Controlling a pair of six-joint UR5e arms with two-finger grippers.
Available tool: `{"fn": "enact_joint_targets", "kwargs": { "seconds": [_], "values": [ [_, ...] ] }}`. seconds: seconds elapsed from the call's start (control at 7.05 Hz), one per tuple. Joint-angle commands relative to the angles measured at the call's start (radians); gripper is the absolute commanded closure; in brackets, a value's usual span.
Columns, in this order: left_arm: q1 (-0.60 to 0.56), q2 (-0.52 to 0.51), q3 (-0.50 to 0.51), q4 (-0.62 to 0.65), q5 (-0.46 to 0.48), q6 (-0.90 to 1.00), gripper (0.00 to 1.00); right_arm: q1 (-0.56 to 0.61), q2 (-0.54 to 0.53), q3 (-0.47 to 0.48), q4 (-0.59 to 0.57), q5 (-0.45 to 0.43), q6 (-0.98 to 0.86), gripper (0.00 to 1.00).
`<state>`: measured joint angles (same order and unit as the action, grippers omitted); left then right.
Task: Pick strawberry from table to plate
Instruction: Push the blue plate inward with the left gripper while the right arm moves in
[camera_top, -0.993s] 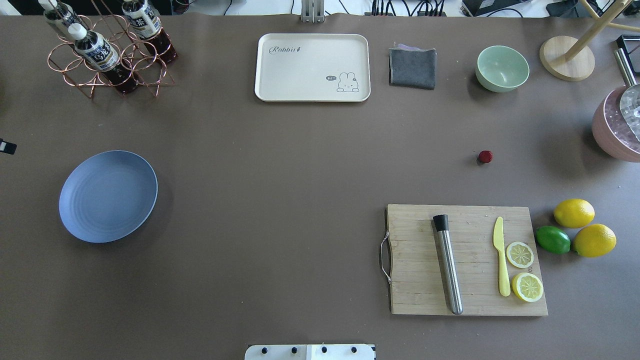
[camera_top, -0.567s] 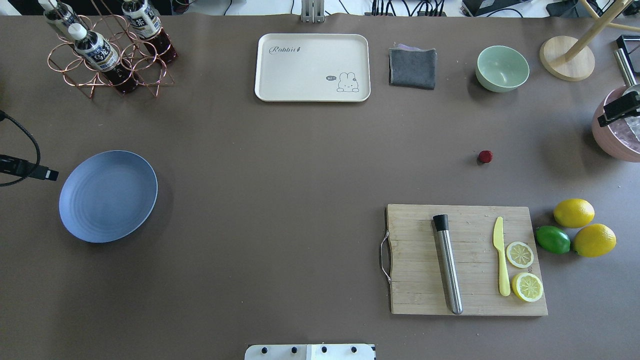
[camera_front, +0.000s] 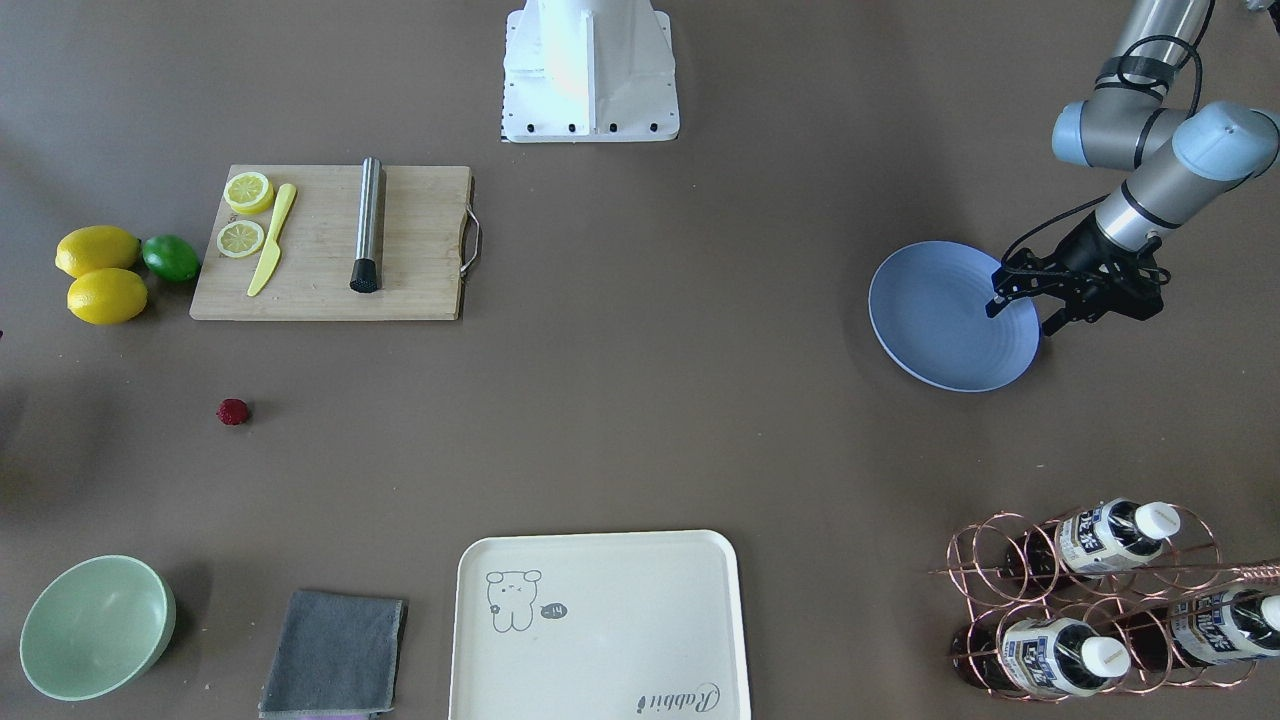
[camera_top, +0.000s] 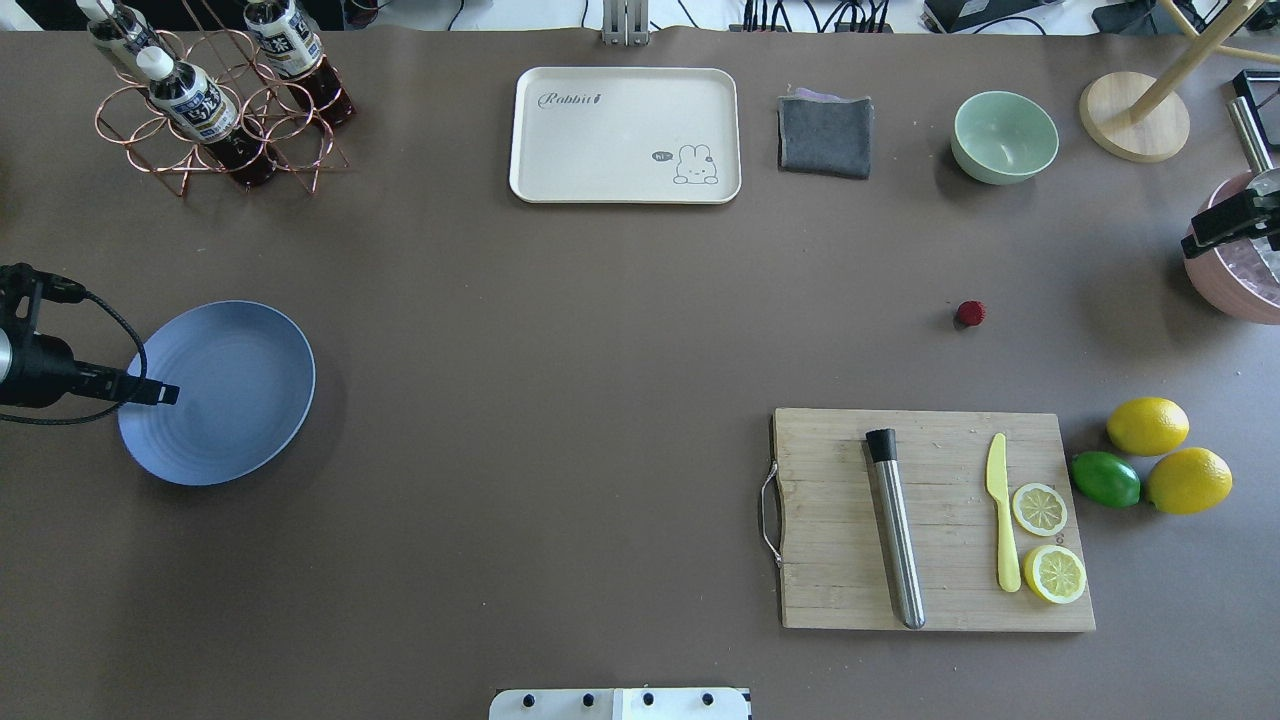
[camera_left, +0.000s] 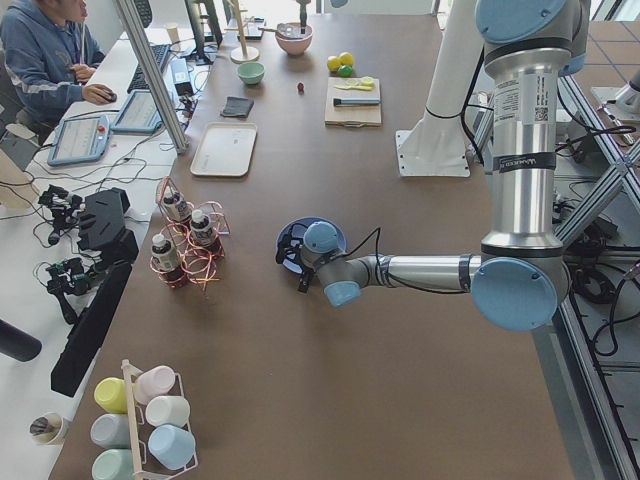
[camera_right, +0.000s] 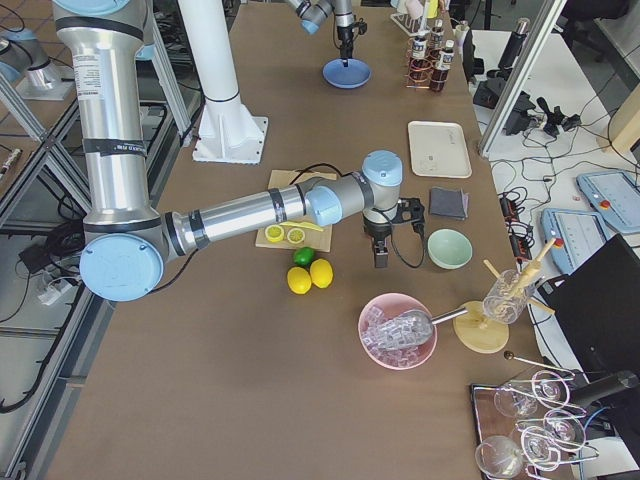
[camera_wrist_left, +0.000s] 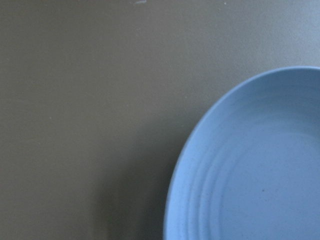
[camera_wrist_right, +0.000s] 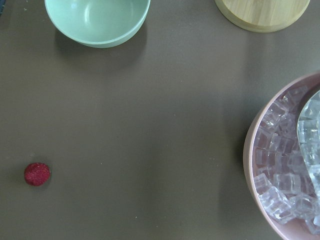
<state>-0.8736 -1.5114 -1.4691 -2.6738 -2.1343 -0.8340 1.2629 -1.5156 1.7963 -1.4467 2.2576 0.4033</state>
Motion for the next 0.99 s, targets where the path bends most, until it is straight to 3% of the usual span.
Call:
{"fn": "enact_joint_targets", "kwargs": {
  "seconds": [0.0,0.43,0.85],
  "values": [
    [0.005,-0.004,-0.010,-0.008,-0.007,0.001,1.00,0.000,0.000,0.000,0.000,-0.001,0.000,0.00],
    [-0.056,-0.071,-0.030,0.014,-0.123,-0.014,1.00,0.000,0.000,0.000,0.000,-0.001,0.000,0.00],
    [-0.053,-0.234,-0.017,0.034,-0.141,-0.268,1.00,0.000,0.000,0.000,0.000,-0.001,0.000,0.00]
  ]
}}
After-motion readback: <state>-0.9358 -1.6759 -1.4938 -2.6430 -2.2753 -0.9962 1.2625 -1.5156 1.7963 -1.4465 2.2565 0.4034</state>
